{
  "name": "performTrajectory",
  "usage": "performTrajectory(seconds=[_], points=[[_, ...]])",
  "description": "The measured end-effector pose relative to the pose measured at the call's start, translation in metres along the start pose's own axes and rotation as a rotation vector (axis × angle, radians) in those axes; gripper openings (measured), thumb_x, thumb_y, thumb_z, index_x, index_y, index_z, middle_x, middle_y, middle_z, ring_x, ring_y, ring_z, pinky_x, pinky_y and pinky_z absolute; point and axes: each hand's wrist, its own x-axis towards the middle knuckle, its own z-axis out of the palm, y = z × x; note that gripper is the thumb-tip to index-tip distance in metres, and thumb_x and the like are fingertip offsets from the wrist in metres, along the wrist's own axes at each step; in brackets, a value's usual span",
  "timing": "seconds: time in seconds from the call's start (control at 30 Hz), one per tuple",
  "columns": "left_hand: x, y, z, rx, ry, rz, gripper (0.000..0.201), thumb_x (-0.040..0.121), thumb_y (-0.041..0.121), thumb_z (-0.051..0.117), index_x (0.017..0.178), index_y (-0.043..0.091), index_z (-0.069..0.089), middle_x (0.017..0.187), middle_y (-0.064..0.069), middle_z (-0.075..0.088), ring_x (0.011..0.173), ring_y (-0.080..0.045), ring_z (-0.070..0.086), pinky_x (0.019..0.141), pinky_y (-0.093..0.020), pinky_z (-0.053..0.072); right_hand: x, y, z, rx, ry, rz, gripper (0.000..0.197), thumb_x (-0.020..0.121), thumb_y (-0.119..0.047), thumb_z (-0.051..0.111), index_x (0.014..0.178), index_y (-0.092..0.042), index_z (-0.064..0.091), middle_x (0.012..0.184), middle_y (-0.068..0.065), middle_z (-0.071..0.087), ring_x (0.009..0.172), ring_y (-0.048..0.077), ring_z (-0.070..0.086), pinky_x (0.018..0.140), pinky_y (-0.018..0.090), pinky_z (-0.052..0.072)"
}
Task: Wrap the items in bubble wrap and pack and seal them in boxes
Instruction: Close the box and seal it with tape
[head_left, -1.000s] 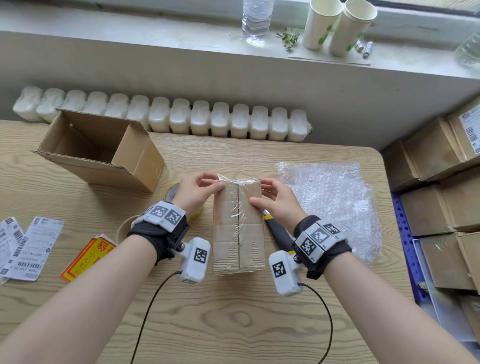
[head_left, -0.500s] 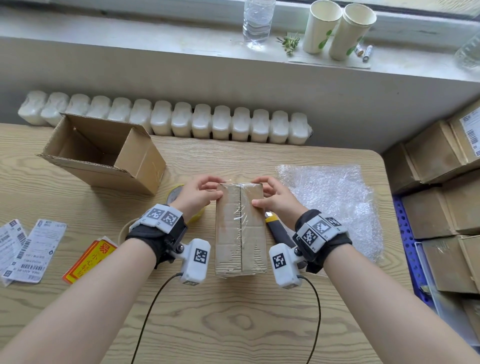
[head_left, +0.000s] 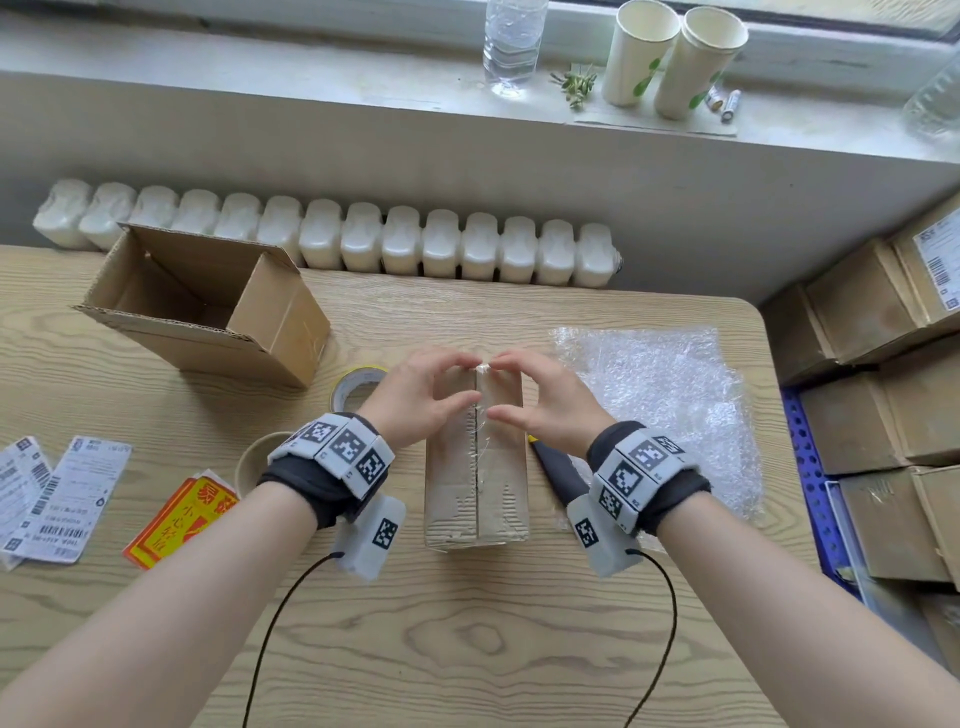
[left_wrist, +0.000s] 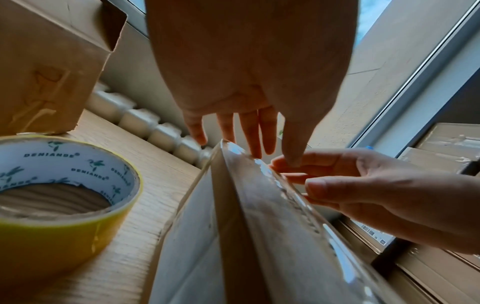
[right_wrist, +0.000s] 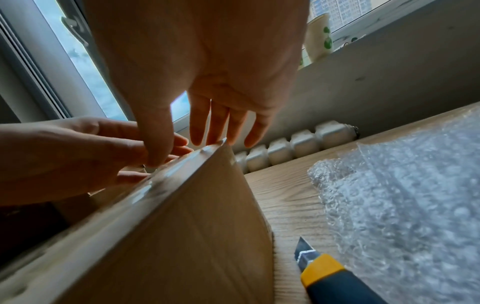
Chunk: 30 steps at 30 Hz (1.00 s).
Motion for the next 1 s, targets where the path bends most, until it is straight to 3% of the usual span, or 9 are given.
performTrajectory(seconds=[0.13,0.2,0.43,0.53,0.6,0.67,0.77,0.83,1.0], points=[[0.007,-0.003,-0.002,-0.039,-0.092,-0.091,0.054,0.071,0.017,0.081,0.12,0.015,0.06,0.118,0.002,0.061,0.11,-0.008,0.052,0.094,-0.01,0.033,0.009,0.004,0.005,0.036,-0.075,0.056,0.057,0.071,-0.02,0.081,0.122,-0.018,0.055,0.122,-0.003,0.055,0.113,0.01,0.049,0.1,0.023,0.037],[0.01,-0.005,-0.004,-0.103,-0.108,-0.15,0.057,0.066,0.016,0.084,0.117,0.017,0.06,0.112,0.004,0.061,0.105,-0.006,0.053,0.085,0.0,0.033,0.013,0.006,0.006,0.09,-0.109,0.113,0.06,0.071,-0.018,0.081,0.124,-0.017,0.052,0.124,-0.001,0.054,0.115,0.011,0.049,0.098,0.022,0.037],[0.017,-0.01,-0.006,-0.138,-0.178,-0.341,0.051,0.061,0.027,0.087,0.104,0.026,0.06,0.1,0.005,0.063,0.093,-0.008,0.057,0.074,-0.007,0.042,0.017,0.01,-0.001,0.277,-0.228,0.269,0.063,0.072,-0.019,0.082,0.128,-0.02,0.052,0.122,-0.008,0.053,0.118,0.01,0.049,0.105,0.03,0.041],[0.009,-0.008,-0.009,0.035,-0.155,-0.307,0.052,0.07,0.036,0.081,0.117,0.026,0.059,0.113,0.011,0.058,0.108,-0.007,0.051,0.089,-0.015,0.038,0.013,0.007,0.0,0.03,-0.232,0.178,0.074,0.081,-0.029,0.073,0.143,-0.019,0.035,0.149,-0.002,0.035,0.139,0.015,0.03,0.116,0.034,0.025],[0.0,-0.005,-0.011,0.149,-0.044,-0.165,0.043,0.084,0.028,0.069,0.125,0.021,0.058,0.133,0.006,0.052,0.126,-0.01,0.043,0.102,-0.016,0.025,0.006,0.0,0.004,-0.259,-0.272,0.057,0.072,0.092,-0.033,0.058,0.15,-0.022,0.019,0.16,-0.003,0.005,0.147,0.016,0.003,0.119,0.036,0.008],[-0.01,-0.003,-0.009,0.197,-0.039,-0.018,0.035,0.094,0.014,0.054,0.129,0.014,0.056,0.143,-0.002,0.045,0.137,-0.019,0.034,0.111,-0.021,0.017,0.0,-0.004,0.009,-0.49,-0.295,-0.04,0.062,0.1,-0.034,0.041,0.152,-0.023,0.009,0.159,-0.006,-0.008,0.146,0.015,-0.009,0.118,0.036,0.001],[-0.023,-0.004,-0.006,0.369,-0.253,-0.029,0.046,0.101,0.017,0.038,0.146,0.019,0.031,0.156,0.005,0.019,0.146,-0.018,0.009,0.116,-0.039,0.01,-0.011,-0.01,0.016,-0.572,-0.333,-0.046,0.06,0.102,-0.038,0.028,0.152,-0.022,-0.002,0.159,-0.007,-0.008,0.146,0.013,-0.011,0.119,0.035,-0.001],[-0.026,-0.003,-0.006,0.432,-0.319,-0.076,0.049,0.103,0.022,0.031,0.149,0.025,0.019,0.157,0.011,0.007,0.146,-0.014,-0.002,0.116,-0.04,0.005,-0.022,-0.013,0.022,-0.602,-0.348,-0.055,0.064,0.101,-0.046,0.024,0.151,-0.022,-0.006,0.159,-0.008,-0.01,0.145,0.011,-0.013,0.12,0.034,-0.003],[-0.027,0.004,-0.005,0.496,-0.344,-0.081,0.049,0.103,0.024,0.026,0.151,0.025,0.012,0.158,0.01,-0.001,0.146,-0.014,-0.006,0.117,-0.04,0.004,-0.058,-0.012,0.038,-0.714,-0.353,-0.134,0.072,0.092,-0.061,0.007,0.151,-0.023,-0.006,0.157,-0.01,-0.012,0.145,0.008,-0.012,0.119,0.033,-0.006]])
